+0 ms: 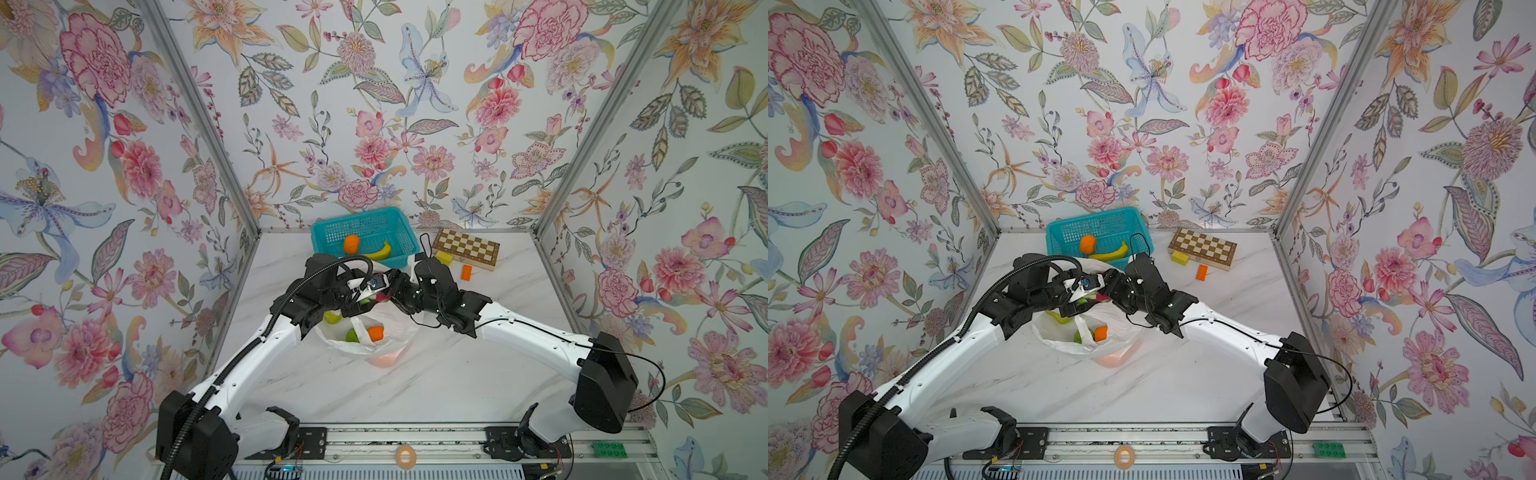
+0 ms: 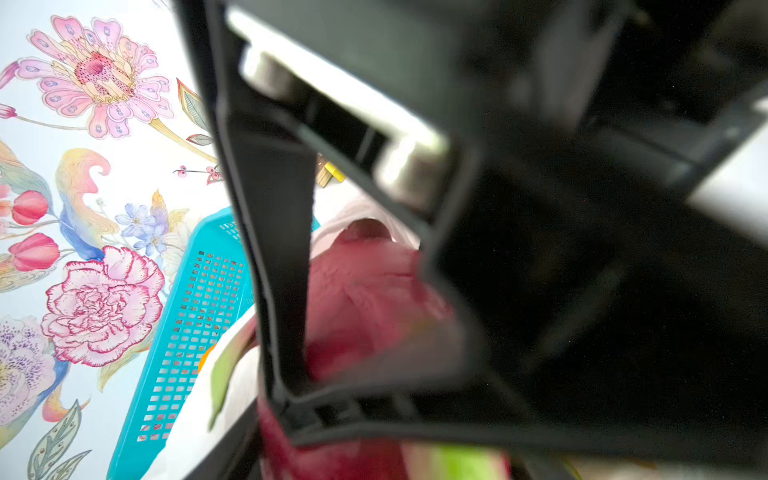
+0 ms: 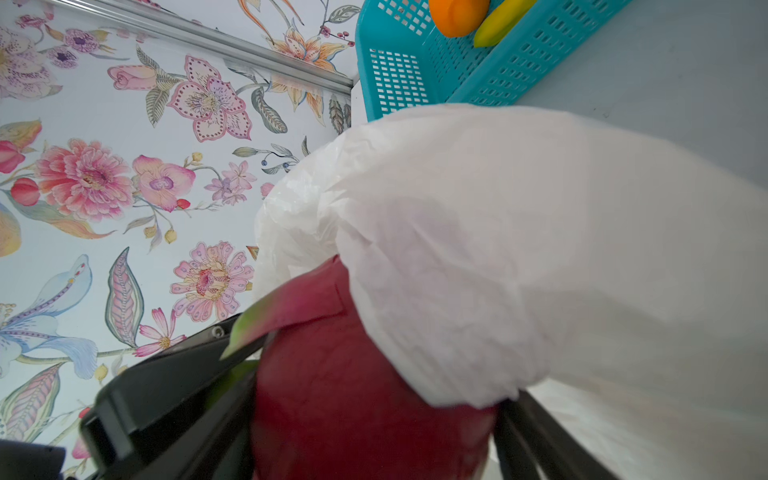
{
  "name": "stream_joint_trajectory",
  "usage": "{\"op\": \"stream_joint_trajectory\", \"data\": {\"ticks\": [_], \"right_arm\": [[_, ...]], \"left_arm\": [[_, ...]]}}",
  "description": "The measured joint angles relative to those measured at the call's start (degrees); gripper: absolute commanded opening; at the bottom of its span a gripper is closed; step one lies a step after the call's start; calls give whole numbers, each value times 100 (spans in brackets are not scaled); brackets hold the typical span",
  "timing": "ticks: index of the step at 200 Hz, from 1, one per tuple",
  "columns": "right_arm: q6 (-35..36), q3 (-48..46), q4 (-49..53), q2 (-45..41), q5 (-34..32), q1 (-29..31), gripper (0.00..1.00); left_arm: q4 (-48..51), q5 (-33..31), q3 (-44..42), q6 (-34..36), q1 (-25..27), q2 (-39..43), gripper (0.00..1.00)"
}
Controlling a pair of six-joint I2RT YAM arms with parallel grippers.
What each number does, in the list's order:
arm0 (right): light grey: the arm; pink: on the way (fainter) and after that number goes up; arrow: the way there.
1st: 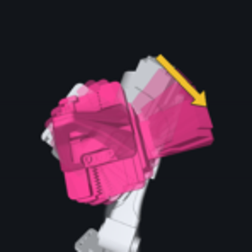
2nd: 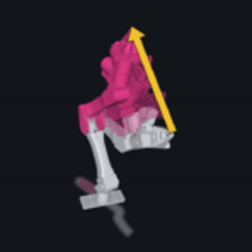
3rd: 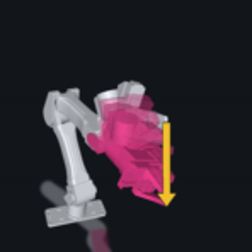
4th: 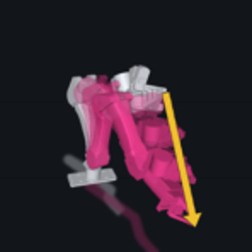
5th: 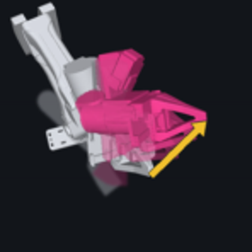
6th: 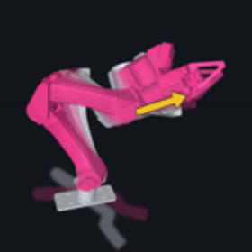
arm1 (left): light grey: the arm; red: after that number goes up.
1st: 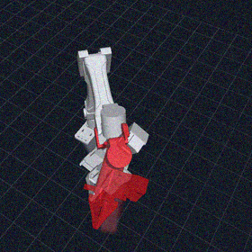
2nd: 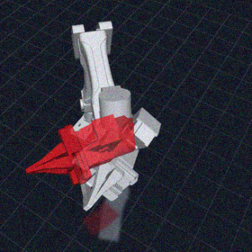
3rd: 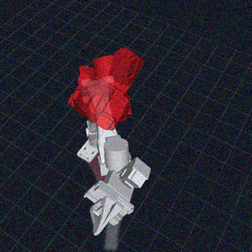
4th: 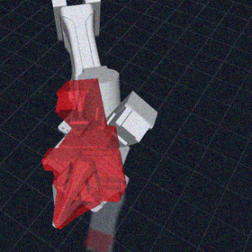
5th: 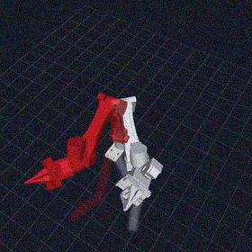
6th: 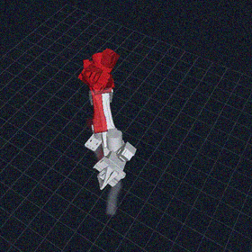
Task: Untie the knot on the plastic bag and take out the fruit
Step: 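Grasp the dragon fruit with the left gripper and open the right gripper, then carry the dragon fruit into the teal basket with the left gripper while the right withdraws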
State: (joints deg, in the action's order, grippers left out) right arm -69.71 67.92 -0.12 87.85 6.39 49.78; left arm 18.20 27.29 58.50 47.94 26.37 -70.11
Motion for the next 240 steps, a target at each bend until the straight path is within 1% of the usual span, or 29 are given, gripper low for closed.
{"op": "stream_joint_trajectory", "data": {"ticks": [27,61,86,106,131,154,202,240], "right_arm": [[-7,-205,35,-236,-39,13,97],[-164,-402,76,-597,-122,-7,99],[-328,-511,92,-815,-258,-249,99],[-380,-542,83,-868,-251,-431,99],[-411,-651,87,-1023,-267,-581,99],[-431,-737,94,-1281,-367,-697,99],[-433,-796,74,-1567,-446,-955,99],[-479,-885,90,-1565,-380,-1226,99]], "left_arm": [[13,83,-116,-101,28,203,53],[144,57,-195,-105,96,490,53],[293,9,-317,-201,92,807,53],[269,-22,-352,-487,92,1003,53],[70,-223,-267,-1154,92,994,52],[4,-531,323,-1864,72,564,52],[-68,-1137,2271,-3121,-59,-826,49],[-52,-1266,3410,-4052,-267,-1967,47]]}}
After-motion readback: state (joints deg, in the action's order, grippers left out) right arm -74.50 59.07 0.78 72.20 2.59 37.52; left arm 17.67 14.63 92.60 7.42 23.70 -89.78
